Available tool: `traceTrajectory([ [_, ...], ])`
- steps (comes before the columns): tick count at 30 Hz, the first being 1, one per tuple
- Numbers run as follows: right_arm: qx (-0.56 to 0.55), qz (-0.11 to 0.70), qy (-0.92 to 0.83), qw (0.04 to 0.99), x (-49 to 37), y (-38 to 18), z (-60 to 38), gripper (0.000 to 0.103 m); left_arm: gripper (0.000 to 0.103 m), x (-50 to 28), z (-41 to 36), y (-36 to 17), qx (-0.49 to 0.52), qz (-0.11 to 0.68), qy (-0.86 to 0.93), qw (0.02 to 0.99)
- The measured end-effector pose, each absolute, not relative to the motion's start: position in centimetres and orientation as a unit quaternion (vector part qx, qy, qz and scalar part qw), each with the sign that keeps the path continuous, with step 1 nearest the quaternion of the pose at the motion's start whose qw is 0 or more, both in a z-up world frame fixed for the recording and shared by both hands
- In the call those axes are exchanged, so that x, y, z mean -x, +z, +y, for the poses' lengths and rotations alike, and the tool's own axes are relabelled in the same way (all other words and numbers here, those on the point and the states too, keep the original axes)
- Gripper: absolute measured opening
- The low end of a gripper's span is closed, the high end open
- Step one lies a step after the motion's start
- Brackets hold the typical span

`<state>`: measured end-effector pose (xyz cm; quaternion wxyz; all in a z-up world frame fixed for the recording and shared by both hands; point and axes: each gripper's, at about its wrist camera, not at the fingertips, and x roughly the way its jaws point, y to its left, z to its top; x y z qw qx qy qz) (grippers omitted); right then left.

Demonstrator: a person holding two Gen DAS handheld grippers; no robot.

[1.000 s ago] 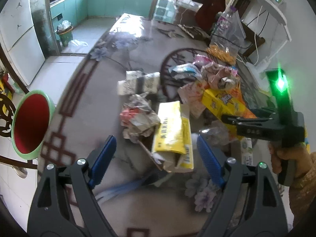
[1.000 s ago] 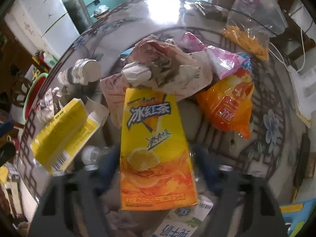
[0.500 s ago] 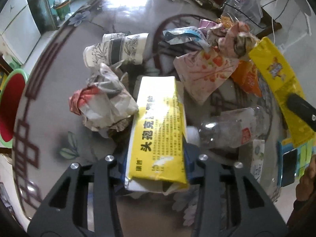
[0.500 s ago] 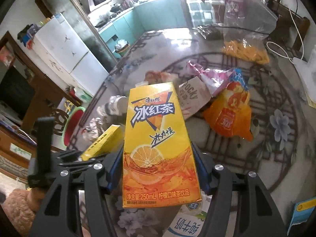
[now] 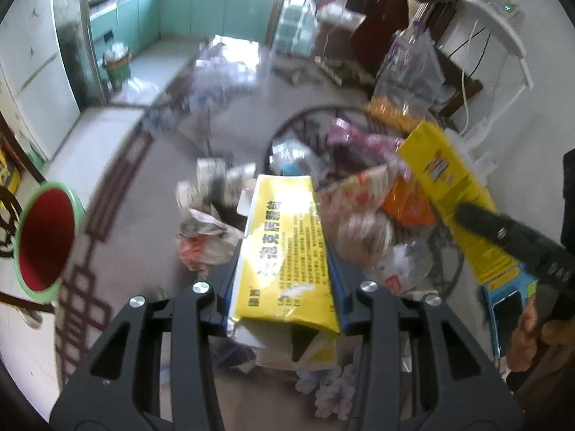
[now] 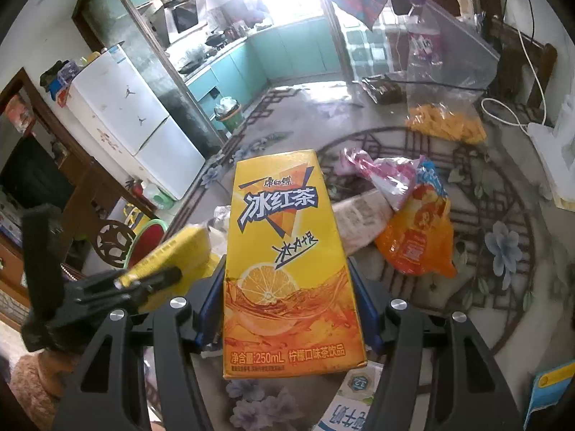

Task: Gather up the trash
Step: 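Carry the yellow box and tea carton to the red bin and release both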

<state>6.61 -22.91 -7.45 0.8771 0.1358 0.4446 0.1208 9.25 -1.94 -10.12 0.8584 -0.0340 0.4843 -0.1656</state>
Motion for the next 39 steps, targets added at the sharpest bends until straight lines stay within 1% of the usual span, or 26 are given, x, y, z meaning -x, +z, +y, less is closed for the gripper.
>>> traceTrajectory([
  [8,-0.137,0.413,0.117,0.893,-5.6,-5.3,-22.0,0.060,0.039,-8.4,-1.0,-5.6,0.018,0.422,-0.150,0.894],
  [15,-0.119,0.386,0.116,0.907,-5.1,-2.8,-20.8,0.060,0.039,-7.7,0.5,-3.5,0.011,0.384,-0.132,0.914],
  [16,-0.116,0.381,0.115,0.910,-5.1,-2.5,-20.5,0.060,0.039,-7.6,0.6,-3.4,0.011,0.381,-0.131,0.915],
  [18,-0.111,0.376,0.118,0.912,-5.0,-2.2,-20.0,0.060,0.026,-7.4,1.0,-3.2,0.015,0.379,-0.131,0.916],
  [19,-0.110,0.375,0.120,0.912,-4.9,-2.1,-19.8,0.060,0.025,-7.3,1.2,-3.0,0.016,0.377,-0.127,0.917],
  [39,-0.102,0.371,0.148,0.911,-4.9,-1.9,-15.0,0.060,0.024,-5.6,5.4,-2.4,0.027,0.367,-0.111,0.923],
])
